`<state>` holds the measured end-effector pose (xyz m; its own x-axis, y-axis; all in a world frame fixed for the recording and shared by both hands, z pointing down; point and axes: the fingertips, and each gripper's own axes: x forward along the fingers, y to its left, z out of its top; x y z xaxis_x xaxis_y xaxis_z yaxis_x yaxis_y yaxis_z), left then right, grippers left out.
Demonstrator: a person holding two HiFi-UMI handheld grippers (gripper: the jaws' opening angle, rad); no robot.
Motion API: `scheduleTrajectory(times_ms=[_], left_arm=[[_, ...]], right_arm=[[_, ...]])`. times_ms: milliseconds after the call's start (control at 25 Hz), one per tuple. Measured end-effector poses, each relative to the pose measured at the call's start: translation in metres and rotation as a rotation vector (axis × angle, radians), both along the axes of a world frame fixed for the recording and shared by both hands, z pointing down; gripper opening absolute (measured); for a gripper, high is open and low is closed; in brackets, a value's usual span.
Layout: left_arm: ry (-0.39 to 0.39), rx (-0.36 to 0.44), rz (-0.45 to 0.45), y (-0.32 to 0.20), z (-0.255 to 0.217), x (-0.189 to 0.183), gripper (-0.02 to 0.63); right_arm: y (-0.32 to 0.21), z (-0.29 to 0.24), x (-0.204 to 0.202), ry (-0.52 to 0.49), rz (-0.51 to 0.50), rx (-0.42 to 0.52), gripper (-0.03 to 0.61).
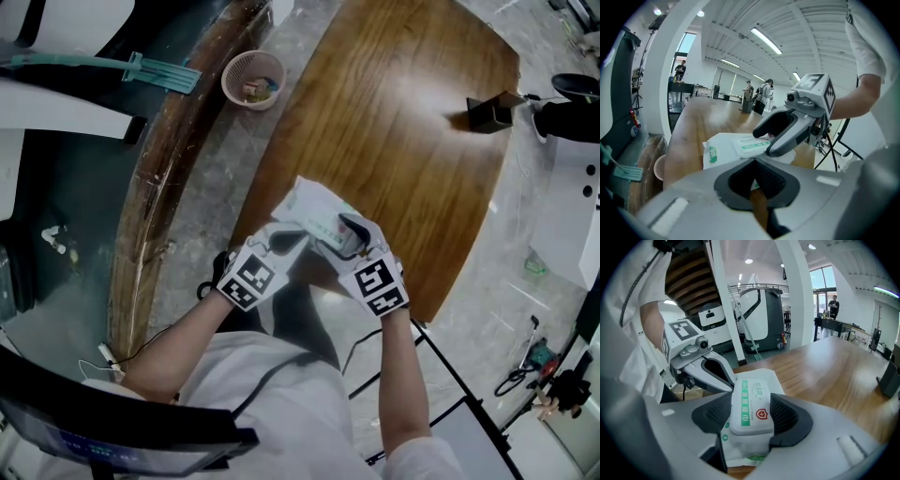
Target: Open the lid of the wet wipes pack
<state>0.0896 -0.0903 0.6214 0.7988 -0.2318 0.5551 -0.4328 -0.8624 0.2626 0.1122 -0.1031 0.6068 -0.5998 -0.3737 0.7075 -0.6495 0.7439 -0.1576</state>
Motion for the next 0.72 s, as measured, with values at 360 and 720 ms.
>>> scheduleTrajectory(times_ms=[360,720], left_arm=[[0.017,-0.013,-0.005,-0.0004,0.0001,0.0006,0.003],[0.026,-0.011,-0.007,-0.001,-0.0004,0.0008,0.003]], right_arm=[[-0.001,0.0002,0.0006,-0.037,-0.01,-0.068,0.261],[-0.0015,0.0018,0.0022,-0.062,-0.014,-0.122,0.261]])
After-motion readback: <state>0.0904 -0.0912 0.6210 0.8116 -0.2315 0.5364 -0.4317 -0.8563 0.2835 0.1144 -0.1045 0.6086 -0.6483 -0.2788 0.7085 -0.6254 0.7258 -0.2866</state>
